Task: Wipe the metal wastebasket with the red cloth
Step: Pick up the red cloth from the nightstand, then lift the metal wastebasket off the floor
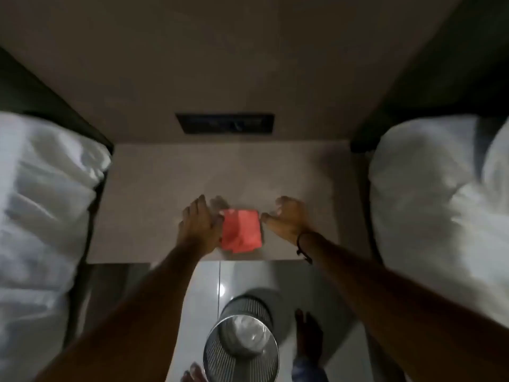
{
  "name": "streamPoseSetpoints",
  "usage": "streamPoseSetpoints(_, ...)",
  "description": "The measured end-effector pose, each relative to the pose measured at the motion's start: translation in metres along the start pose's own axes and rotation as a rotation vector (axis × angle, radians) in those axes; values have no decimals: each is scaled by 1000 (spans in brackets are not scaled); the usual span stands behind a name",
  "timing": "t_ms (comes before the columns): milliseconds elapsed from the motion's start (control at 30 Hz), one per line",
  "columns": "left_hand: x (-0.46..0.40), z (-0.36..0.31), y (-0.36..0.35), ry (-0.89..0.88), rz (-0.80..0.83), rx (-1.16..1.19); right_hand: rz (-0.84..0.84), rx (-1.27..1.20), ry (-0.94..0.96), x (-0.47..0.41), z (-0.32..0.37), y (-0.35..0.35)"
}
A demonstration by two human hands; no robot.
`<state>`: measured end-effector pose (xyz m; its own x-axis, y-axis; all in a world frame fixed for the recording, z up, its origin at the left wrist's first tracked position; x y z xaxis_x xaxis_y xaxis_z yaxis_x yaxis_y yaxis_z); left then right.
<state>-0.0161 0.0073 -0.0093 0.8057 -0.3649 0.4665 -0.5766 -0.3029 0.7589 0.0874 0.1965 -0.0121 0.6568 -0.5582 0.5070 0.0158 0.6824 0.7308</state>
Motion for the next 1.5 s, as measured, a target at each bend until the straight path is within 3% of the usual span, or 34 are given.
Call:
streamPoseSetpoints(67, -20, 9, -34, 27, 26, -19, -7, -12, -40, -23, -7, -32)
streamPoseSetpoints(267, -33, 17, -68, 162, -103, 96, 43, -38, -31, -36, -6, -78)
streamPoseSetpoints(433, -8, 24, -60, 361, -74, 761, 304, -393, -192, -11, -8, -76)
streamPoseSetpoints(567, 40, 32, -45, 403, 181, 1153, 460, -795, -337, 47, -21, -61)
streamPoseSetpoints(700, 98, 35, -40, 441, 468, 1237, 604, -1000, -368, 114, -36, -54)
streamPoseSetpoints(800, 134, 39, -51, 420, 480, 1111, 588, -1065, -382, 157, -55, -58)
streamPoseSetpoints(900, 157, 44, -72, 384, 389, 972, 500, -1022, -405, 186, -79, -66)
streamPoseSetpoints(1033, 181, 58, -125, 380, 266, 761, 236, -1007, -528, 210, -129, -74)
streamPoseSetpoints(1167, 201, 80, -204, 338, 405, 505, 44, -943, -675, 215, -199, -100)
streamPoseSetpoints(1300, 212, 86, -283, 217, 435, 280, 49, -924, -698, 214, -255, -136)
streamPoseSetpoints(1500, 228, 83, -324, 90, 217, 96, 154, -912, -678, 219, -304, -180)
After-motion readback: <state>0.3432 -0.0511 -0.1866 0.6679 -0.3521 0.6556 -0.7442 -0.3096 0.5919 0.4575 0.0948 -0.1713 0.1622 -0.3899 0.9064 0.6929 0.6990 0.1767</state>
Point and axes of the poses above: each hand's wrist, its own x-axis away from the middle knuckle, its own y-axis out of the back of the hand, z = x × y, the point moved 2 cm from there along -x, towards the middle knuckle, and after that the axes turned 7 degrees about x, right-handed, at the moved point
